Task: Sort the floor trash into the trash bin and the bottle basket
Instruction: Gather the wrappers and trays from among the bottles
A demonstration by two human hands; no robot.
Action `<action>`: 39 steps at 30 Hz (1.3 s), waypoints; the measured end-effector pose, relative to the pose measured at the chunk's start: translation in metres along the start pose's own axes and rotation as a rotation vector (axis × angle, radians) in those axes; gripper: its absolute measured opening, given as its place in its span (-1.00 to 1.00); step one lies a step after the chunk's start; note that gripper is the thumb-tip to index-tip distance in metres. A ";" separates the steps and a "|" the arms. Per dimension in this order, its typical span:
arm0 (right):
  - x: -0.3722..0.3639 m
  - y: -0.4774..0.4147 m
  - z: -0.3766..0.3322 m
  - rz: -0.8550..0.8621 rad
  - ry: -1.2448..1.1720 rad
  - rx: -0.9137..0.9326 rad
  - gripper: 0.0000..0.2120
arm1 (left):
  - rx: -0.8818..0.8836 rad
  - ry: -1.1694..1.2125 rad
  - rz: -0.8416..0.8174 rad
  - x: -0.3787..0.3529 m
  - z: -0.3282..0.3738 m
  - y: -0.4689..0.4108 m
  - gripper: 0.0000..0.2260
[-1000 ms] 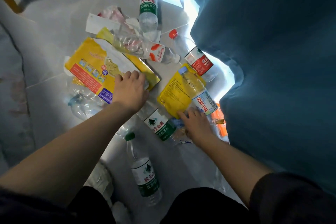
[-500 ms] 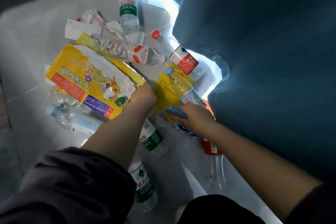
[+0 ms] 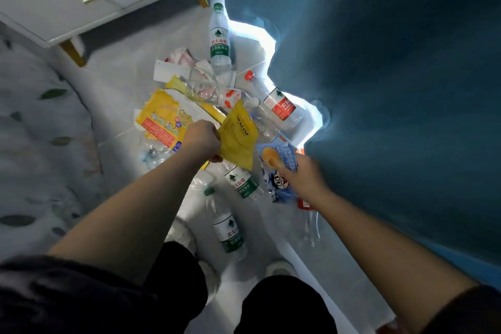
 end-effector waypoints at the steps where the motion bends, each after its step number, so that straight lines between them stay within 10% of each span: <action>1: 0.012 0.010 -0.022 0.039 -0.027 0.015 -0.61 | -0.003 0.009 0.004 0.017 -0.001 0.021 -0.89; 20: 0.316 0.316 -0.446 0.621 -0.588 -0.110 -0.93 | -0.564 -0.041 -0.116 0.292 0.031 0.528 -0.89; 39: 0.341 0.711 -0.302 1.114 -0.775 -0.323 -0.92 | -0.950 -0.081 -0.296 0.033 -0.006 0.779 -0.87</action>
Point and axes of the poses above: each hand's wrist, its own y-axis away from the middle knuckle, its own x-axis out of the back of the hand, z = x × y, the point moved 1 cm from there along -y, towards the middle knuckle, and after that the axes turned 15 degrees about x, right-handed, at the moved point
